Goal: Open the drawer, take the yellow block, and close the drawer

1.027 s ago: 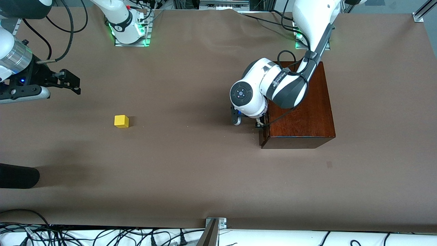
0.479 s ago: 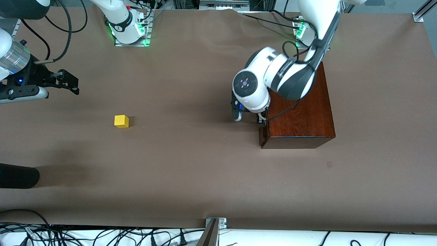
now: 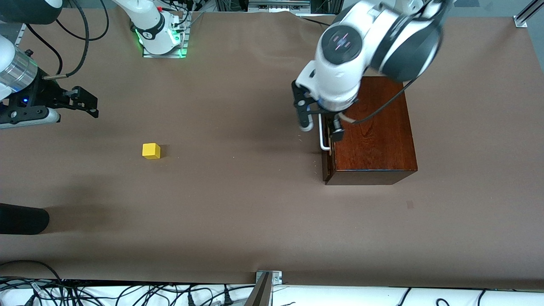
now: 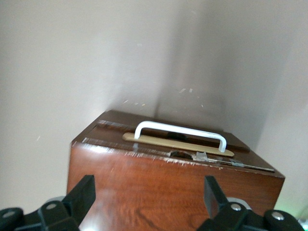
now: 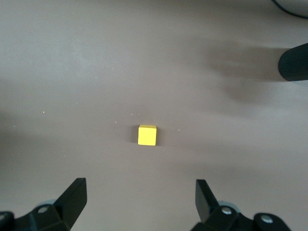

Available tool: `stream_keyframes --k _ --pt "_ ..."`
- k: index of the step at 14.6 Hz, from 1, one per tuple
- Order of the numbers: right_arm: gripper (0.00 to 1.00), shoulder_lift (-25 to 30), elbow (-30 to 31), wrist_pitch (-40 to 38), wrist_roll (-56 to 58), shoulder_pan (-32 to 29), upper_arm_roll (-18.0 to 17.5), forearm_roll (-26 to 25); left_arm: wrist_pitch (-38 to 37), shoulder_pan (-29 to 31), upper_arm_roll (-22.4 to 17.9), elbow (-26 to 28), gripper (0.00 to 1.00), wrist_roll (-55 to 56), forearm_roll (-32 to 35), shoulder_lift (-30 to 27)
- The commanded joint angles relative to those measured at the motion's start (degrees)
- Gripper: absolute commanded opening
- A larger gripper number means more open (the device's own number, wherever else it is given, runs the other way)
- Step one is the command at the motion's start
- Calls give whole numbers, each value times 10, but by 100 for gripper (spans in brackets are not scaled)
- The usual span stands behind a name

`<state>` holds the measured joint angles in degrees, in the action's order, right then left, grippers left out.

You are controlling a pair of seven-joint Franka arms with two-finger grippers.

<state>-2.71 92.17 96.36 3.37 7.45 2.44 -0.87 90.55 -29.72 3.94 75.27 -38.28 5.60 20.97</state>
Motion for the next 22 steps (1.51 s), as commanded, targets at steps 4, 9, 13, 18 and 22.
stream_keyframes --k 4,9,13,18,22 --pt "100 -7 -16 -14 5 -7 -3 9 -41 75 -1 -3 100 148 -9 -62" --pt "100 -7 -16 -14 6 -7 -3 9 14 139 -25 35 100 360 -11 -130" --pt "100 -6 -16 -20 5 -7 -4 9 77 207 -31 155 100 403 -14 -209" --pt "100 -6 -17 -19 3 -5 -8 10 107 232 -63 247 100 406 -45 -259" --pt "100 -7 -16 -20 5 -5 -5 10 104 244 -65 256 100 404 -43 -256"
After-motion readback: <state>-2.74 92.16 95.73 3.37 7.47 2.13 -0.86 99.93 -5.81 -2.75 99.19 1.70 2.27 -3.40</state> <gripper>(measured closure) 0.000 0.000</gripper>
